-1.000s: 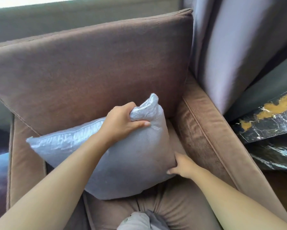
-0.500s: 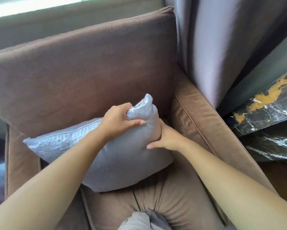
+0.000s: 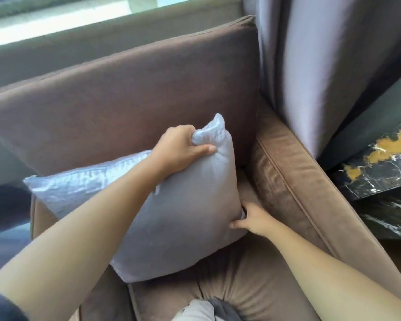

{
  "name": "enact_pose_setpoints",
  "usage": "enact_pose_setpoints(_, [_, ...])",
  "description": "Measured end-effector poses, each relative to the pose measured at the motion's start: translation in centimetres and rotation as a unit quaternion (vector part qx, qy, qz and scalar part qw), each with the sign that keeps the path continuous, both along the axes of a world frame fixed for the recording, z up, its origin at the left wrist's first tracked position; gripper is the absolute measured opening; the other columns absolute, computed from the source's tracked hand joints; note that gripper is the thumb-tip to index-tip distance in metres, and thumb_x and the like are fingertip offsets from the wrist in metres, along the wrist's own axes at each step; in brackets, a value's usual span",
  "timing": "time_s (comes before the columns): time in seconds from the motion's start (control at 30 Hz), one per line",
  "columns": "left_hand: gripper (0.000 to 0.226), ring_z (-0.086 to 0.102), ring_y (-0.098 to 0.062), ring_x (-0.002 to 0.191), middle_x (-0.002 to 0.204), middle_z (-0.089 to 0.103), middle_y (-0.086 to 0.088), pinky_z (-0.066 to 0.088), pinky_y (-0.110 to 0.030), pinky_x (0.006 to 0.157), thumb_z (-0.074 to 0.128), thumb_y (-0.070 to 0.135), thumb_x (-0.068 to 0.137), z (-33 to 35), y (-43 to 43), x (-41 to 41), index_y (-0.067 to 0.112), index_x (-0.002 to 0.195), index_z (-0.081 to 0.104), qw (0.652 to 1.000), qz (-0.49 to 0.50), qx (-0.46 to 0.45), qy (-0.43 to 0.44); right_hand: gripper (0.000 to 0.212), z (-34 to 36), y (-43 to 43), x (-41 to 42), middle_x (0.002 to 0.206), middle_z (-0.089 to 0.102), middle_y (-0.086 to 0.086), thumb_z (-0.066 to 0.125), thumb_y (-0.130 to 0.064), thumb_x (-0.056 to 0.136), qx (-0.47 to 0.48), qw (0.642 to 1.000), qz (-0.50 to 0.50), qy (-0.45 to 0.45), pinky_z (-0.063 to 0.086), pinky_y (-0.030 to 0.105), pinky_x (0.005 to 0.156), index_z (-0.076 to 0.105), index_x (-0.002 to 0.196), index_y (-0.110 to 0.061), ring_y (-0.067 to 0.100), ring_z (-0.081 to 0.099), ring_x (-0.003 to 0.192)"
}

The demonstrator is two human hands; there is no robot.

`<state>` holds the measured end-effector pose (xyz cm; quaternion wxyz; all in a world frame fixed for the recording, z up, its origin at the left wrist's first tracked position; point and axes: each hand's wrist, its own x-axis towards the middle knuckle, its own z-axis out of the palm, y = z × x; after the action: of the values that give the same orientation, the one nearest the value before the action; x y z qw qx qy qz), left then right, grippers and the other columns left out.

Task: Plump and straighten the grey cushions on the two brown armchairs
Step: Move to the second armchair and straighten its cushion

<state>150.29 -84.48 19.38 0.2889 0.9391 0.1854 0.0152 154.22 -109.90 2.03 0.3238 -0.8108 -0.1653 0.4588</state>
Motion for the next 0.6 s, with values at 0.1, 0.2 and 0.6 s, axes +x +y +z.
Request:
enact_pose_setpoints(0.1, [0.056,0.056,-0.019,0.066,0.066,0.057,0.006,0.041,-0.037,0.057,0.069,0.067,0.075,-3.1,-1.5,0.2,0.02,0.067,0.041,0.999,-0.011,0.013,0.031,0.082,-0.8,-1.0,0.5,0.125,0.062,-0.002,0.086,-0.026,0.063,-0.062,0.998,0.017,-0.014,0.048,0.039,0.101,0.048,0.135,-0.021,0.022,0.057,0.121])
enact_pose_setpoints(0.2, [0.06,0.054,-0.022,0.067,0.07,0.056,0.005,0.036,-0.037,0.056,0.063,0.074,0.076,-5.8,-2.7,0.3,0.018,0.076,0.041,0.997,-0.021,0.054,0.051,0.098,-0.2,-0.9,1.2,0.135,0.051,-0.006,0.086,-0.03,0.065,-0.058,0.998,0.002,-0.01,0.044,0.033,0.103,0.033,0.148,-0.024,0.019,0.049,0.129])
enact_pose_setpoints(0.6, [0.088,0.049,-0.026,0.131,0.147,0.048,-0.005,0.034,-0.052,0.114,0.043,0.07,0.088,-9.2,1.2,-5.3,0.012,0.152,0.028,0.979,-0.092,0.183,-0.011,0.064,12.4,9.7,3.5,0.145,0.043,0.007,0.073,-0.017,0.084,0.145,0.879,0.007,-0.453,0.03,0.028,0.111,0.047,0.142,-0.011,0.024,0.042,0.134])
